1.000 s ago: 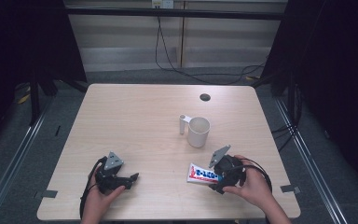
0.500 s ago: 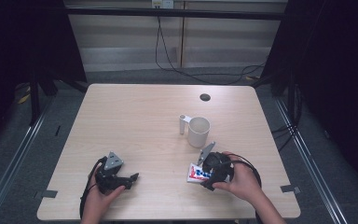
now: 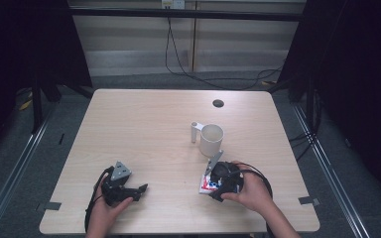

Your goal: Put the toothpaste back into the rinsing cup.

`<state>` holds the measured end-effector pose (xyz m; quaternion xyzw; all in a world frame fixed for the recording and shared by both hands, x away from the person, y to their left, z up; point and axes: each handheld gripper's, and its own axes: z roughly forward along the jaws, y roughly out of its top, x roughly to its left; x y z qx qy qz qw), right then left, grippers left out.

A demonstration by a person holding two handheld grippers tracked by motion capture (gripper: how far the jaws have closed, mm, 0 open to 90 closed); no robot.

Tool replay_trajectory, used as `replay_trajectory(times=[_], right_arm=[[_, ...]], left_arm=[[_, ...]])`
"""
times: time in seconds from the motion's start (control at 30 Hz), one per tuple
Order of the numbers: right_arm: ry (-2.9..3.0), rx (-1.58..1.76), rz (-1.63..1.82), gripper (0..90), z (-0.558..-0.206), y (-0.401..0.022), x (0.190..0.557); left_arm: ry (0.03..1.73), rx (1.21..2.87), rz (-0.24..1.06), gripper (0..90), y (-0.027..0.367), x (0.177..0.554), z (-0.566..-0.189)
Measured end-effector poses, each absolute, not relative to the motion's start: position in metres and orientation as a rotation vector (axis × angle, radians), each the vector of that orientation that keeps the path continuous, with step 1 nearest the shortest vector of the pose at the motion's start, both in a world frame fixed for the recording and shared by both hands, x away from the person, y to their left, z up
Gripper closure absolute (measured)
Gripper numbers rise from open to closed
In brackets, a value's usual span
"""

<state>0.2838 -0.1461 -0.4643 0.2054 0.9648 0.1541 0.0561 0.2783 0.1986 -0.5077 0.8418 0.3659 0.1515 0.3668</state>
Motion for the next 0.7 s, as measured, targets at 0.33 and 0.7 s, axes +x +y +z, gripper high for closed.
replay_trajectory(times=[0.33,0.7], right_arm=[[2.942,0.572,0.413,40.8,-0.4693,-0.1365,0.2849],[2.938,0.566,0.413,47.8,-0.4691,-0.1359,0.2847]], left_arm=[[0.939,2.161,0.387,19.9,0.1987,0.2784,-0.5078],[0.940,2.162,0.387,19.9,0.1988,0.2784,-0.5076]])
